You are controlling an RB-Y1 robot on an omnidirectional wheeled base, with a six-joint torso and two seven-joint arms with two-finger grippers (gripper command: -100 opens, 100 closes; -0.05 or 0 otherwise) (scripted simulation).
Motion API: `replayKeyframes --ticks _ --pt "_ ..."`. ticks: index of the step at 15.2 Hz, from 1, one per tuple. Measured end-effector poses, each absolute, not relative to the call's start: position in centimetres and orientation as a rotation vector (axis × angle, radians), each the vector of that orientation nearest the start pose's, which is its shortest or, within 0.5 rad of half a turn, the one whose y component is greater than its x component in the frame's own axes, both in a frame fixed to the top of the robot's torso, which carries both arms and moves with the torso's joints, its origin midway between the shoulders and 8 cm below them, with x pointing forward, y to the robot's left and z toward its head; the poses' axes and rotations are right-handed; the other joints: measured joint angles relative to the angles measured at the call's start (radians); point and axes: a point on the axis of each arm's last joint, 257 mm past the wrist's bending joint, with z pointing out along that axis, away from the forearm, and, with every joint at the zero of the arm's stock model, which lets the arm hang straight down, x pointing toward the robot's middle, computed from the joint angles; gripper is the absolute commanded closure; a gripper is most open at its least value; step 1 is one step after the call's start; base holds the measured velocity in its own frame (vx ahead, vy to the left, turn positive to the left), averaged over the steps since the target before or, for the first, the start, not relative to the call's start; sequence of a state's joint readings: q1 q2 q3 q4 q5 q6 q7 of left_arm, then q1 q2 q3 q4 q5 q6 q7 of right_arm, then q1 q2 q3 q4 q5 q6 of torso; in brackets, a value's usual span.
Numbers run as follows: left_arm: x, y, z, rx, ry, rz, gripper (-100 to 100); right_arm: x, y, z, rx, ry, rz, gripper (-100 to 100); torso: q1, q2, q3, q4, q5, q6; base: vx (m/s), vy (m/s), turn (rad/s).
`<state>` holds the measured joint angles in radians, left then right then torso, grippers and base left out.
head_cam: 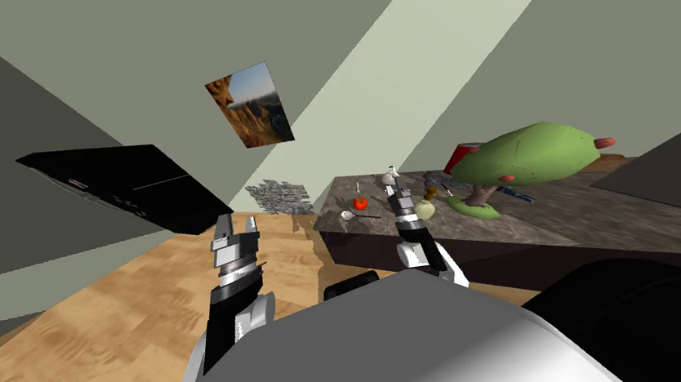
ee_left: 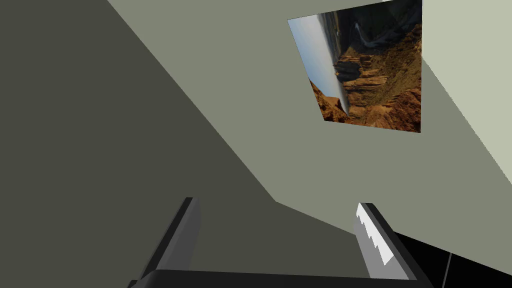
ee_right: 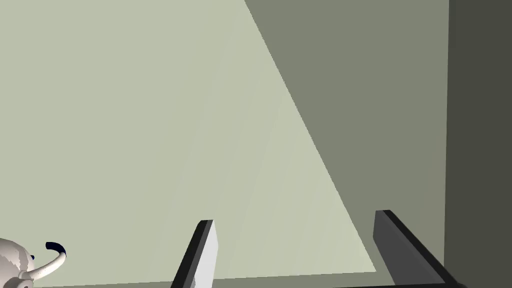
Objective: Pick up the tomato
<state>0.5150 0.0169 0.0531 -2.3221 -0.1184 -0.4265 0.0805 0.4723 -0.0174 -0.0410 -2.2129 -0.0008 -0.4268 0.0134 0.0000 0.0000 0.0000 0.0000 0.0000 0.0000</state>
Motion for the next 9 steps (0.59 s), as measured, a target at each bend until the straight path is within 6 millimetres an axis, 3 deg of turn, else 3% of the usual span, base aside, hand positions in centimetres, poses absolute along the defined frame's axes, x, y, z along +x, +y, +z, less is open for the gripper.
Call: replayKeyframes --ticks 9 --pt "34.6 28.5 2.4 -0.637 0.700 -1.228 0 38.1 -29.4 -3.9 0.601 0.925 1.079 -100 0.004 0.000 0.000 0.000 0.001 0.000 -0.002 0.044 0.049"
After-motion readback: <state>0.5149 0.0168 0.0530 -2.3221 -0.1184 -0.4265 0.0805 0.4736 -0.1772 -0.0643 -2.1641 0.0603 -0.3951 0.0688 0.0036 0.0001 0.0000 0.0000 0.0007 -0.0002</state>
